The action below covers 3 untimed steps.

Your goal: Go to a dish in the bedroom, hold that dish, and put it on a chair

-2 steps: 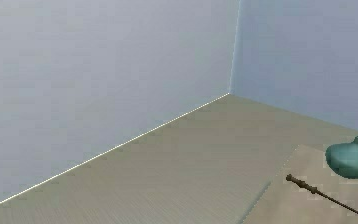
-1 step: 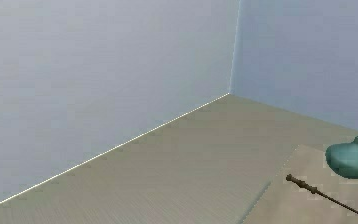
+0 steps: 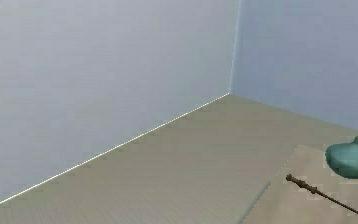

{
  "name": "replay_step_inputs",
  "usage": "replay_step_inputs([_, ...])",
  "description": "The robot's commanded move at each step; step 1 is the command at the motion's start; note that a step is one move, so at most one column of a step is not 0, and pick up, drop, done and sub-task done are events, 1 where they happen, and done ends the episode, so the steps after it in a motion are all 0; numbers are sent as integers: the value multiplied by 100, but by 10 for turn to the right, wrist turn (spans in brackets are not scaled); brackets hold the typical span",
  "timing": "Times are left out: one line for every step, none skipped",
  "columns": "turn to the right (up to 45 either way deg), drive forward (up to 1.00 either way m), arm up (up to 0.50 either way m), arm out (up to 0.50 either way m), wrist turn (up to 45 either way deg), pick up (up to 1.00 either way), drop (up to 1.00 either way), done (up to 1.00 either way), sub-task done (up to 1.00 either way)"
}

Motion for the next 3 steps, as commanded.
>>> replay_step_inputs([0,0,0,22,0,0,0,0,0])
replay_step_inputs([0,0,0,0,450,0,0,0,0])
replay_step_inputs([0,0,0,0,450,0,0,0,0])
